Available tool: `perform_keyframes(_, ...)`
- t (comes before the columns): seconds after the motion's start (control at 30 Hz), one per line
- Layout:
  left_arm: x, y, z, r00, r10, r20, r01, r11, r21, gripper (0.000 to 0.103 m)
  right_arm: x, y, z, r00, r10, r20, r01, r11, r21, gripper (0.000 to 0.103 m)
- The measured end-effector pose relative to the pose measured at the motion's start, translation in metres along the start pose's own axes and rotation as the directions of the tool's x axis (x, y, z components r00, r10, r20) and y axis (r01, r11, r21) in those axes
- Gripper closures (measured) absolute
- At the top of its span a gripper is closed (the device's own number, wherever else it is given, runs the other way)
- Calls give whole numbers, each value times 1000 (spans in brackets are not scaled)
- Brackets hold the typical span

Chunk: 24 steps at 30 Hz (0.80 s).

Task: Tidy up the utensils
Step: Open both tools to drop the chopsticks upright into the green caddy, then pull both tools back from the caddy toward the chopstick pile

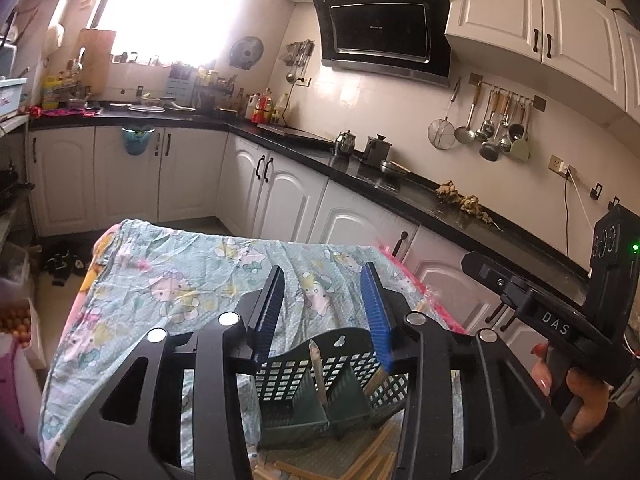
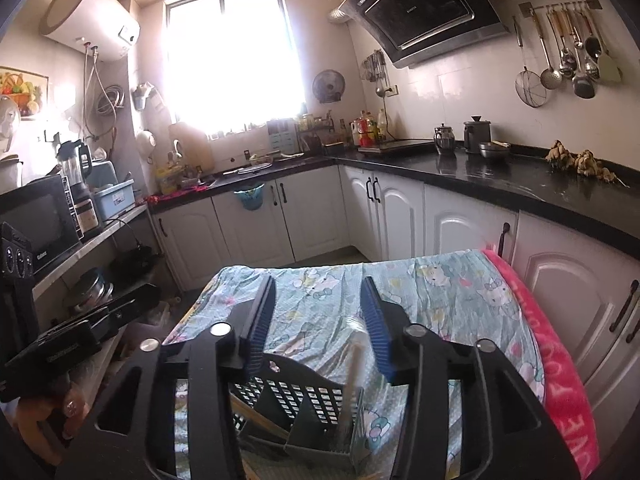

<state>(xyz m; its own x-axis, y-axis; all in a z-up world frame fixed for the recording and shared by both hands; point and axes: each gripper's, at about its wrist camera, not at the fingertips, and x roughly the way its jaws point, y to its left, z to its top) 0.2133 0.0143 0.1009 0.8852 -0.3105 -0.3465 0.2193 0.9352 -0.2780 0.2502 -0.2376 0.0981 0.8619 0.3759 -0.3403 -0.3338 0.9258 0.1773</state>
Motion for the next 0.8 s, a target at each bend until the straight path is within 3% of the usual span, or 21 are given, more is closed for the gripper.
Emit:
perform_keyframes(0.3, -25, 4, -3, 999, 22, 43, -21, 1000, -20, 21, -18, -3, -6, 1000, -7, 18, 7, 1000, 6, 41)
perform_keyframes(0.37, -33, 5, -4, 998, 30, 53, -29, 999, -28, 16, -23, -3, -8, 1000, -9, 17, 9, 1000, 5, 38)
perform_keyframes(0.47, -41, 6, -7, 997, 38, 64, -36, 999, -34, 11, -32, -2, -13, 1000, -9, 18, 9, 1000, -1, 36)
perform_keyframes(0.8, -71, 13, -30, 996, 70, 64, -67, 997, -50, 11, -55, 9, -33, 1000, -1, 11, 1, 999, -35, 32)
